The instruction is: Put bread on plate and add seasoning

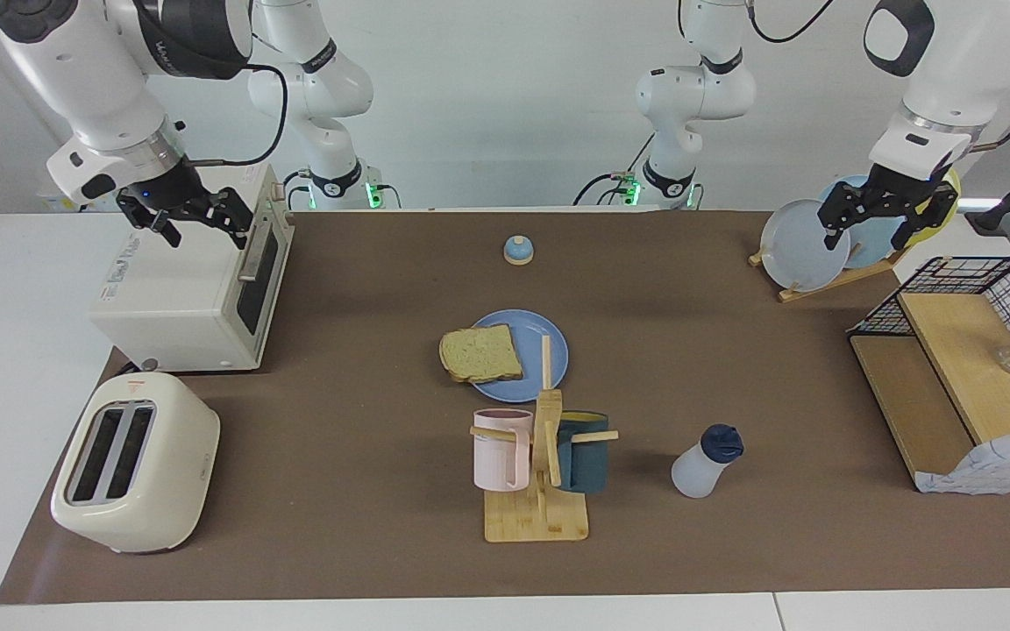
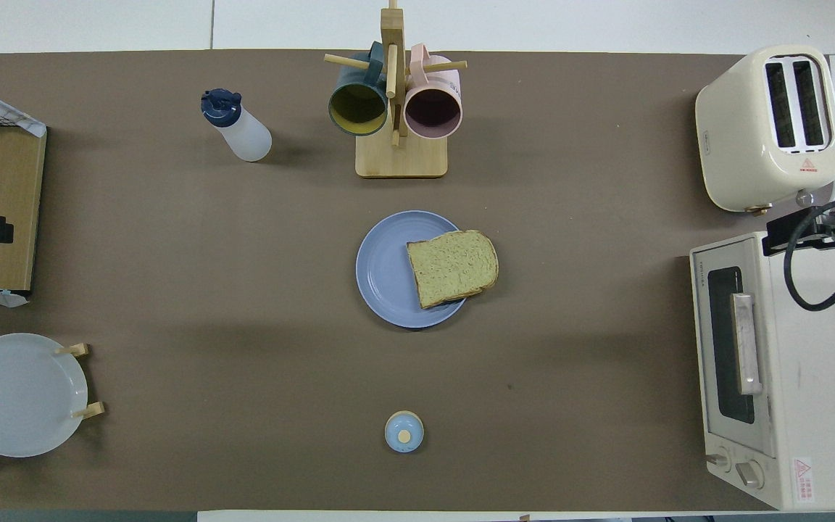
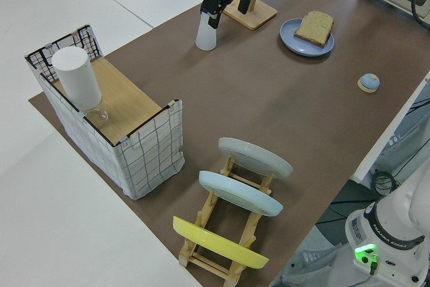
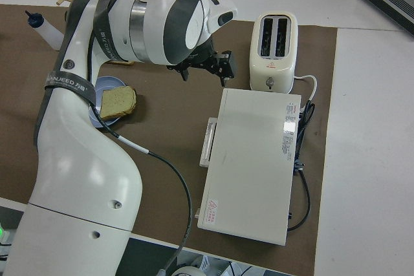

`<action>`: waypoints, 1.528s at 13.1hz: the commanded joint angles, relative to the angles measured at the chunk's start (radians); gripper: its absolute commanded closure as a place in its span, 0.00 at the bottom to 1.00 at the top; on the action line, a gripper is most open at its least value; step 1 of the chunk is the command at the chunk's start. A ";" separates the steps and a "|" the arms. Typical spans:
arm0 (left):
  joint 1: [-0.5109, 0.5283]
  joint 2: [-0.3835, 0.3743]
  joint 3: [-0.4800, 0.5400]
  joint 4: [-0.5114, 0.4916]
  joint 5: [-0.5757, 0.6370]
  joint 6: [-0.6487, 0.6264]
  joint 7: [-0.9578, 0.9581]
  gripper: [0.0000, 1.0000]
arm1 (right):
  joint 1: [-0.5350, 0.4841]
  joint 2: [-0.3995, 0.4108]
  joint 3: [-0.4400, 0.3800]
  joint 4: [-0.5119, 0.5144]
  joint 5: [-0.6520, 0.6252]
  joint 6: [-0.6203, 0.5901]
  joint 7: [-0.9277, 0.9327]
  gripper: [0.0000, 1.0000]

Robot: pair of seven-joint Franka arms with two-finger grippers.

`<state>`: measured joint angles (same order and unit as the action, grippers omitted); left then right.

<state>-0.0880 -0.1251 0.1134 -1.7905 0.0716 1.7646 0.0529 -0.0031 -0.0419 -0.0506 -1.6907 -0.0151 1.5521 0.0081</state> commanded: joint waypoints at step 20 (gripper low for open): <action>0.008 0.110 -0.035 0.155 -0.065 -0.159 0.018 0.00 | -0.008 -0.009 0.003 -0.003 0.006 -0.009 -0.019 0.00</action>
<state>-0.0868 -0.0045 0.0802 -1.6189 -0.0083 1.5865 0.0538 -0.0031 -0.0419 -0.0506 -1.6907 -0.0151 1.5521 0.0081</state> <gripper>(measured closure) 0.000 0.000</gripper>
